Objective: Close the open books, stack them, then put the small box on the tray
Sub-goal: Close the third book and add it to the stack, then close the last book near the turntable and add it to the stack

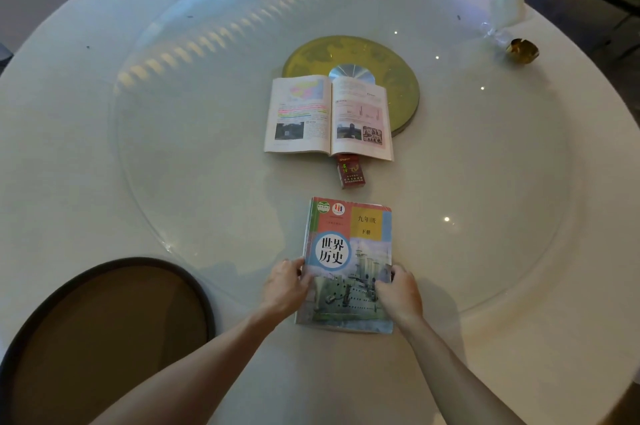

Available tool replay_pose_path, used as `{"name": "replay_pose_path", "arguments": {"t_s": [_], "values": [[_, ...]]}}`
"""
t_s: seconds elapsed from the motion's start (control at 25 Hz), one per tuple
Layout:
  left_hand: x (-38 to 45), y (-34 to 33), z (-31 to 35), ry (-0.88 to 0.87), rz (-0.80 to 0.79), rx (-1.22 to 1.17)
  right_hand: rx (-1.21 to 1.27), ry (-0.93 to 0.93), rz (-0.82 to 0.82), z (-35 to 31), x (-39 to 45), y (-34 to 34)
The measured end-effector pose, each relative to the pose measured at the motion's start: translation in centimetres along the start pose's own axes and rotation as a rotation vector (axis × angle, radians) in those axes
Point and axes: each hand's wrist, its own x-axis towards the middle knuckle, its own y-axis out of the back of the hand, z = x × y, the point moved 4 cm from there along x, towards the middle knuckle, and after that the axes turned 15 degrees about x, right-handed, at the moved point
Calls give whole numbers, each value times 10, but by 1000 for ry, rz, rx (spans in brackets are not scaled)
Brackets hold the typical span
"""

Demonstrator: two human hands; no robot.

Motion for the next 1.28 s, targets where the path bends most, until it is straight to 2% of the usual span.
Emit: {"name": "replay_pose_path", "arguments": {"t_s": [0.2, 0.28, 0.4, 0.48, 0.64, 0.76, 0.92, 1.2, 1.28], "values": [[55, 49, 10, 74, 47, -93, 121, -6, 27, -48, 50, 28], [91, 83, 21, 94, 70, -259, 197, 44, -7, -85, 88, 39], [146, 127, 36, 204, 101, -660, 301, 72, -31, -141, 150, 51], [176, 146, 39, 279, 150, -712, 385, 52, -46, -168, 184, 53], [232, 165, 32, 360, 243, -463, 394, 16, -23, -197, 247, 47], [265, 165, 21, 439, 232, -294, 388, -56, 55, -200, 281, 34], [286, 162, 23, 505, 203, -49, 411, -140, 39, -213, 296, 11], [285, 160, 32, 636, 140, 56, 553, -192, -37, -236, 289, -19], [283, 160, 37, 684, 122, 15, 618, -213, -60, -243, 282, -24]]}}
